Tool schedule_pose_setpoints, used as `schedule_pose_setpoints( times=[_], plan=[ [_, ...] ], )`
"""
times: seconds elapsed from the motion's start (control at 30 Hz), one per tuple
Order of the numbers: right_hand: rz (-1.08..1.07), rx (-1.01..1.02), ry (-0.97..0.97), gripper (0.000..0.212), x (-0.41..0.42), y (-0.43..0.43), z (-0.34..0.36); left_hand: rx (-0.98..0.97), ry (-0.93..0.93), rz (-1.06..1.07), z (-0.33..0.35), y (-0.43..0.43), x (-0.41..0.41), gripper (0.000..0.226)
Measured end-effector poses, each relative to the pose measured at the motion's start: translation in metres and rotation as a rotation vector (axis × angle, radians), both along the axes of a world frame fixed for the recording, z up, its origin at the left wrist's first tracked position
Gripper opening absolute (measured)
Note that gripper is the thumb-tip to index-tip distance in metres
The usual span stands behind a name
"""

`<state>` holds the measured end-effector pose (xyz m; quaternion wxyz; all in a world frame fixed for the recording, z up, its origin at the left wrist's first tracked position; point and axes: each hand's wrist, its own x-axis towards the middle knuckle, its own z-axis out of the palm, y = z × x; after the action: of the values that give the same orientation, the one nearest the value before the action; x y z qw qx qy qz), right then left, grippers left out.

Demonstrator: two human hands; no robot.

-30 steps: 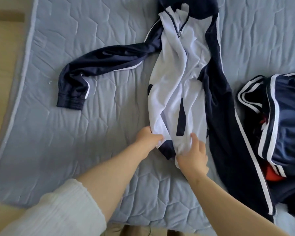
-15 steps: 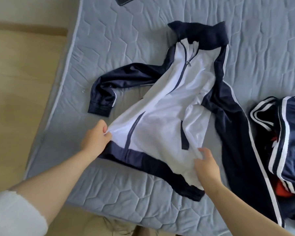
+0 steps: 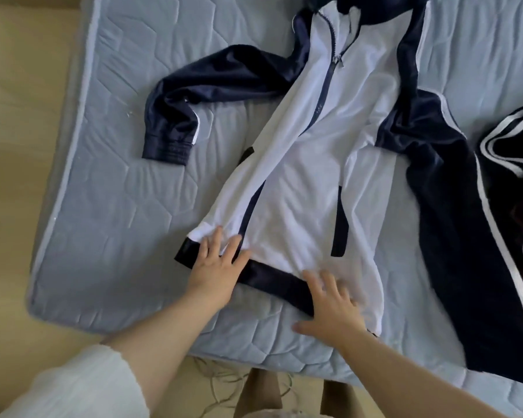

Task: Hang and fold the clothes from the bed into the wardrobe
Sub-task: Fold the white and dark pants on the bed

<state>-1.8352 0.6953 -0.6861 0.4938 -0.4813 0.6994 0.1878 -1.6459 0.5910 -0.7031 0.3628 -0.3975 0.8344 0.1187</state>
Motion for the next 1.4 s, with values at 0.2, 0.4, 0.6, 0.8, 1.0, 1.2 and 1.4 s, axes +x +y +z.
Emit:
schedule_pose_setpoints(
  times=[0.2, 0.4, 0.6, 0.8, 1.0, 1.2, 1.4],
  plan=[
    [0.140, -0.208, 0.229, 0.074, 0.005, 0.014, -0.017, -0.133, 0.269, 0.022, 0.007, -0.023, 0.008, 0.052],
    [0.012, -0.545, 0.280, 0.088, -0.045, 0.050, 0.040, -0.161, 0.761, 0.014, 0.050, -0.023, -0.006, 0.029],
    [0.063, -0.123, 0.311, 0.062, -0.074, 0.108, 0.063, -0.133, 0.909, -0.221, 0.061, 0.025, -0.038, 0.017],
    [0.002, -0.472, 0.367, 0.058, -0.042, 0.063, 0.038, -0.146, 0.882, -0.057, 0.045, 0.041, -0.065, 0.036],
    [0.162, -0.242, 0.351, 0.042, -0.066, 0.029, 0.012, -0.348, 0.778, 0.065, 0.037, 0.042, -0.058, 0.048],
    [-0.325, -0.194, 0.339, 0.022, -0.096, 0.053, 0.020, -0.261, 0.483, 1.368, 0.035, 0.027, -0.049, 0.075],
    [-0.476, 0.100, 0.298, 0.016, -0.099, 0.091, 0.028, -0.036, 0.711, 0.963, 0.057, 0.035, -0.065, 0.032]
  ],
)
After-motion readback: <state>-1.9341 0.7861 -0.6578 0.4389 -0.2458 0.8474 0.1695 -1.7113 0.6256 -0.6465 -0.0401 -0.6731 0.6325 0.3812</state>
